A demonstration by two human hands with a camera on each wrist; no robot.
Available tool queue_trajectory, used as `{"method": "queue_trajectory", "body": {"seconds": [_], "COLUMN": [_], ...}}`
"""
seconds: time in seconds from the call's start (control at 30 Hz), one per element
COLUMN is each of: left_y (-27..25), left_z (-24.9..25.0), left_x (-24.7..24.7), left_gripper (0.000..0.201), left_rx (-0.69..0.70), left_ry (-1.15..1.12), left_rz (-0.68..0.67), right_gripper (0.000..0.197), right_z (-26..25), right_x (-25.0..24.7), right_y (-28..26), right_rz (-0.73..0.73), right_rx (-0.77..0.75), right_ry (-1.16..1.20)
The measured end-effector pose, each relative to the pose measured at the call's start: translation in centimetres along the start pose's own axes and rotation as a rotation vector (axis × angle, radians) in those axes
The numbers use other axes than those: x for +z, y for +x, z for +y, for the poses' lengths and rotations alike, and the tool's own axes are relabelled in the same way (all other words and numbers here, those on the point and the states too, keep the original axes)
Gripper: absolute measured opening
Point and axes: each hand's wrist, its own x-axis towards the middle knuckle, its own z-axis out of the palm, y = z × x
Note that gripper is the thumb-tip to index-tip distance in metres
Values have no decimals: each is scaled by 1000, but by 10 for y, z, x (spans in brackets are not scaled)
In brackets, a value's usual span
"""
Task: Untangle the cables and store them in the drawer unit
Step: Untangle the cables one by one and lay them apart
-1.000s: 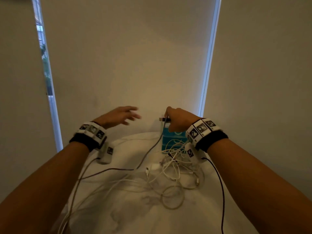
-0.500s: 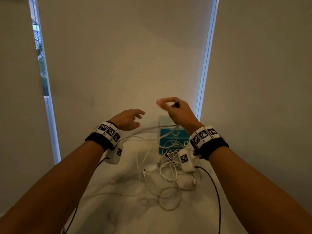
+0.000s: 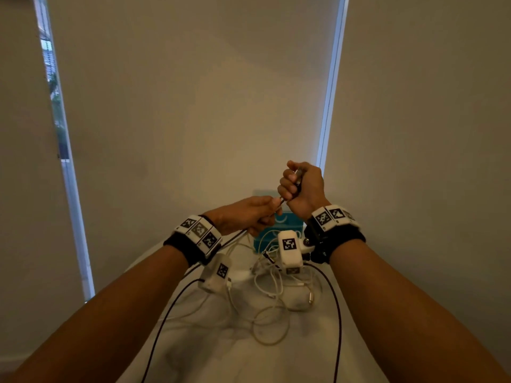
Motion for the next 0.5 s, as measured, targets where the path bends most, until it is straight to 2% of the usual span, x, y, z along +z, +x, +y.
{"method": "queue_trajectory", "body": {"seconds": [0.07,0.2,0.27,0.3,0.4,0.5], "left_y": [-1,4,6,7,9,11], "left_z": [2,4,4,4,5,6], "left_x": [3,8,7,7,9,11], "left_gripper": [36,38,37,36,32,32], "left_rx": [2,28,27,28,14,0], "left_ry": [48,86,62,52,8,-12], "left_rz": [45,105,164,194,263,304], "right_gripper": [18,57,66,63,39,34], "right_z": [5,13,13,13,14,18], "right_x": [-2,-6,-7,-7,-5,-3], "right_y": [0,0,0,0,2,3], "right_rz": [-17,-76,-95,-93,-33,24], "right_rx": [3,20,17,15,1,-27], "right_ry": [5,20,48,55,15,-19]}}
